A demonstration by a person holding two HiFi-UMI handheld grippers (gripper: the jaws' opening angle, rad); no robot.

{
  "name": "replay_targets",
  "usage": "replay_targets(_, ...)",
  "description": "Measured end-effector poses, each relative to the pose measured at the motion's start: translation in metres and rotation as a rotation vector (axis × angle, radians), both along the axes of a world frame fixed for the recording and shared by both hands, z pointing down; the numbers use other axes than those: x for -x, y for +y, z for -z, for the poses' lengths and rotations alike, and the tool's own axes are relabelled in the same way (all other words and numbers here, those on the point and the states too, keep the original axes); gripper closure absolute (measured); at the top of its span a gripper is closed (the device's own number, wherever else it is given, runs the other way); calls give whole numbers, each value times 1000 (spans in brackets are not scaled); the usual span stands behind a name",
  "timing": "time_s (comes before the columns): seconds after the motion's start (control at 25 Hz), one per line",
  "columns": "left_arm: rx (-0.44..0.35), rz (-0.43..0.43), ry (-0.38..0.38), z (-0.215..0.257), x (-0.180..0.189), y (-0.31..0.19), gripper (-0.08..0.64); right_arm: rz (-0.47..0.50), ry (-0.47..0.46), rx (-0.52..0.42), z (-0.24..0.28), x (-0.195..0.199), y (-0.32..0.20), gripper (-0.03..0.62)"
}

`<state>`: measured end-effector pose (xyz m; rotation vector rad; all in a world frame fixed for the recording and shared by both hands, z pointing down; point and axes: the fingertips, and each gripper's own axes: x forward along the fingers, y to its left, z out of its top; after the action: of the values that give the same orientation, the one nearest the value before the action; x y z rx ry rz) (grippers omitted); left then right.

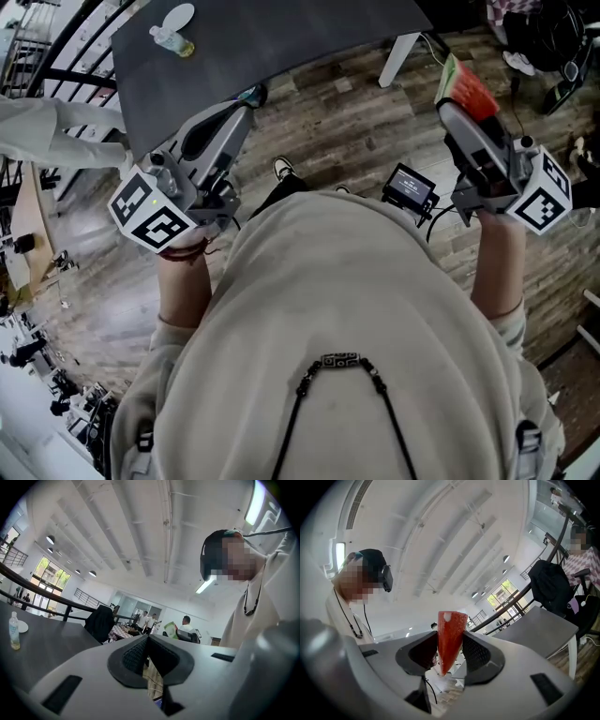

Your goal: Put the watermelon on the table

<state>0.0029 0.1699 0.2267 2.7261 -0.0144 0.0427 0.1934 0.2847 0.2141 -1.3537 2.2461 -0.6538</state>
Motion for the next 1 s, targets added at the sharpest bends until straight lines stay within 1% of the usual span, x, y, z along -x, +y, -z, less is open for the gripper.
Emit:
replay_targets(0.2, 10, -16, 10, 1, -1, -10, 561, -10, 26, -8, 9, 2, -9, 414)
replay_targets(0.4, 21, -28, 23, 2, 0, -25, 561, -28, 17, 13, 9, 4, -17, 414)
replay_targets(0.48, 25, -33, 29, 3, -2, -30, 561, -32, 14, 19, 10, 3, -20, 414)
replay_targets(0.6, 28, -46, 32, -2, -8, -32, 561, -33, 43, 9, 11, 1, -23, 413)
replay_targets(0.72, 31, -64, 36, -7, -14, -37, 561, -44, 34, 20, 6, -2, -27, 413)
replay_targets(0.88, 39, -83, 48, -2, -15, -59, 561, -48, 59, 27, 16, 2, -49, 414)
replay_targets(1.0, 49, -107, 53, -6, -23, -73, 561, -59, 46, 47, 13, -2, -62, 414)
